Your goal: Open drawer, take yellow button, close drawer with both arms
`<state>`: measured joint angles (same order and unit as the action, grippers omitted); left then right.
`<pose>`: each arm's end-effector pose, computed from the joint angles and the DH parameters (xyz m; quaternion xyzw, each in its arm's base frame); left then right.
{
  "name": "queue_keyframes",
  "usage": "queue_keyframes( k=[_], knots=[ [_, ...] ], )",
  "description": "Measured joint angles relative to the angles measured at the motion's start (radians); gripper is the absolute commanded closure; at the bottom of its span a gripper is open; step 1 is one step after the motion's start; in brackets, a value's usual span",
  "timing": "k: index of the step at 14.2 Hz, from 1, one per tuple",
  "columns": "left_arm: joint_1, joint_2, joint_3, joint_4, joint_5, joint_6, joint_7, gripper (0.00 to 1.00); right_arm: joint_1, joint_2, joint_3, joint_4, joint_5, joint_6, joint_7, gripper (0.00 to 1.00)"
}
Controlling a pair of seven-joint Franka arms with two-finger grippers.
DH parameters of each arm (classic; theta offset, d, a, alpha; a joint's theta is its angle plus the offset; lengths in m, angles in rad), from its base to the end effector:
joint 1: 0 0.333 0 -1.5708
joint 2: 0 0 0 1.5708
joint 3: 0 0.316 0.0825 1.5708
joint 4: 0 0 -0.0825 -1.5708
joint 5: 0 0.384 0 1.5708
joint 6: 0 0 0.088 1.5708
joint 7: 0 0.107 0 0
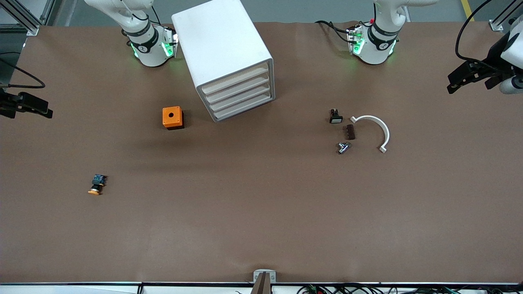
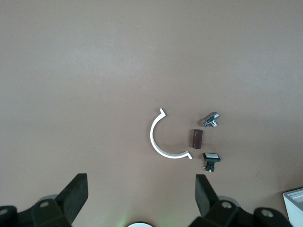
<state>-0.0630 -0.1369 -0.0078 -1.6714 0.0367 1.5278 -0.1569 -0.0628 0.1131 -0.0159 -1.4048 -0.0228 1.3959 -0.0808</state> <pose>0.5056 -0.0321 0.6462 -0.9989 -0.0438 0.0012 0.0191 0.5691 -0.0471 0.6235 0.9981 -0.0003 -0.0617 0.0073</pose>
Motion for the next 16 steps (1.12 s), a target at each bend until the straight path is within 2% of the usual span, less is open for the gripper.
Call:
queue_keyframes(
  k=[5,9,16],
  knots=[
    [-0.006,-0.001,-0.005,0.0,0.0,-0.037,0.0,0.0,0.014,-0.055,0.001,-0.022,0.015,-0.014,0.0,0.0],
    [-0.007,-0.003,-0.022,0.0,0.0,-0.052,0.008,0.0,0.014,-0.148,-0.008,-0.12,0.043,0.013,0.0,0.0],
    [-0.007,-0.003,-0.022,0.014,0.0,-0.054,0.017,0.0,0.01,-0.238,-0.011,-0.263,0.044,0.104,0.001,0.0]
  ],
)
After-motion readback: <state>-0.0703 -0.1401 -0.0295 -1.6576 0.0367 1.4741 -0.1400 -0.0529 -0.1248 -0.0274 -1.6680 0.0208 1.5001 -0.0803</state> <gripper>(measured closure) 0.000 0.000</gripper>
